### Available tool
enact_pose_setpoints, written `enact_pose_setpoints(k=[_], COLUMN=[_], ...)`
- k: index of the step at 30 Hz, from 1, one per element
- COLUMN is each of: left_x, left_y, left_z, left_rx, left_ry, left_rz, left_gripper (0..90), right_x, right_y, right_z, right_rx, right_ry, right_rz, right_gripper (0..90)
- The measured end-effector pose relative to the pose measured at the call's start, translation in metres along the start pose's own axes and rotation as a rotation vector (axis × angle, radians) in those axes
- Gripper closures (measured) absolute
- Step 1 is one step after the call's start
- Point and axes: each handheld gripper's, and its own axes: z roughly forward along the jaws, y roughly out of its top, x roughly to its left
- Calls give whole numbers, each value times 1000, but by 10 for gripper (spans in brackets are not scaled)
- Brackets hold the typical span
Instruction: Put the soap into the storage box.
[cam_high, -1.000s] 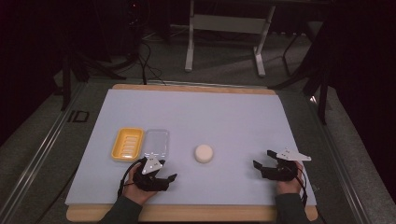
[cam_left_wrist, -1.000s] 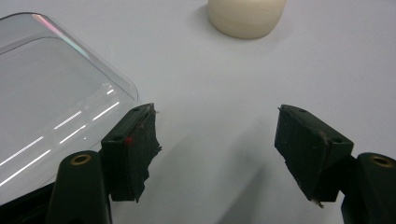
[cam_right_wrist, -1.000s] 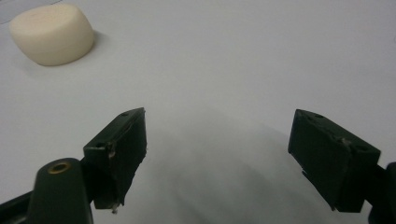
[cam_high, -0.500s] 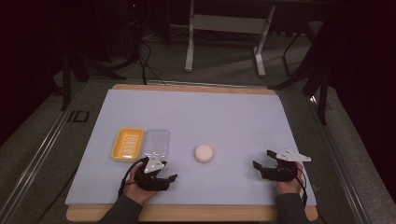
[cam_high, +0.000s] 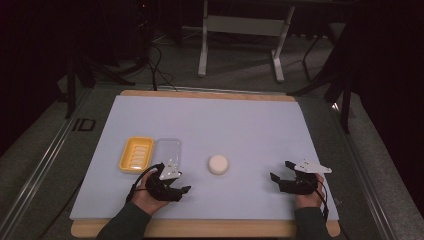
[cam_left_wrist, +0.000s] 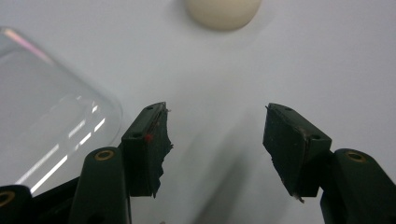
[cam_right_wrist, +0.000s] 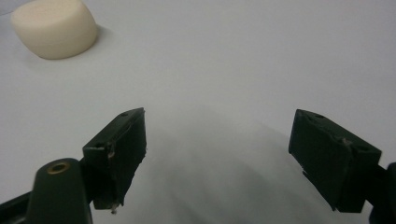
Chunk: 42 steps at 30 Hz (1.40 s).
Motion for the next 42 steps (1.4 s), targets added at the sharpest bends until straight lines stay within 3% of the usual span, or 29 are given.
enact_pose_setpoints(k=[8,15,21,42], left_x=[-1,1,5,21], left_y=[25,42,53,77], left_z=[1,8,13,22], left_rx=[10,45,82,152], left_ry=[-24,-47,-47,-105], left_rz=[96,149,178,197], left_gripper=[400,397,416,387], right_x=[0,-2,-1,0], right_y=[0,0,0,0], right_z=[0,-1,-1,0], right_rx=[-2,-9,-5,4], right_ry=[2,6,5,0], right_rz=[-1,21,8,2], right_gripper=[187,187,187,186])
